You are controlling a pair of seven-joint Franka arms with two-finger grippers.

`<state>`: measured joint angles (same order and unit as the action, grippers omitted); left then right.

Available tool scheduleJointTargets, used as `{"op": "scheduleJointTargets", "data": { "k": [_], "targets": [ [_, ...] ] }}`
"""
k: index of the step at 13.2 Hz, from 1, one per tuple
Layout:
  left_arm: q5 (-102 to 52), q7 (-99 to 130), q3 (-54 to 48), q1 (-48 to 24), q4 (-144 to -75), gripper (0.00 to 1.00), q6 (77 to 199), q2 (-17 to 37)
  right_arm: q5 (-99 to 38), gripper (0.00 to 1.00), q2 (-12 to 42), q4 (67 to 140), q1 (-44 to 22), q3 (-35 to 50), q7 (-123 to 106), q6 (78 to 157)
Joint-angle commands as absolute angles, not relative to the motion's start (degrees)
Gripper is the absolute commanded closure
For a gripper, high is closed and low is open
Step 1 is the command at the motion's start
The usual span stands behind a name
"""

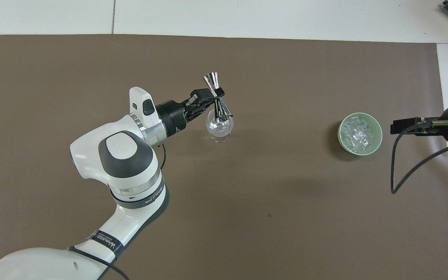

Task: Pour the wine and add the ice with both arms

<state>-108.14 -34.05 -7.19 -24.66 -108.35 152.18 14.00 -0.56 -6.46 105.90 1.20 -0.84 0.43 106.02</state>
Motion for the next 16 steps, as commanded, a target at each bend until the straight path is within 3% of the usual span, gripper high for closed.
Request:
{"op": "scheduleJointTargets", "data": {
  "k": [1,6,16],
  "targets": [
    [-109.07,-34.37,-6.50,-25.75,-107.14,1.00,153.19,14.68,-0.62,0.00,-8.26,108.37,1.85,-0.44,0.97,107.49],
    [-108.63,-32.36,-6.59,-24.44,-107.49,1.00,153.46,13.71,-0.70,0.00,-8.35,108.37,1.50,-0.35,1.40,107.40],
    [-108.54,5.00,-6.59,-21.89,-111.26,1.00,153.63,10.46,-0.79,0.00,-9.75,111.79,1.67,-0.35,2.10,110.74]
  ]
}}
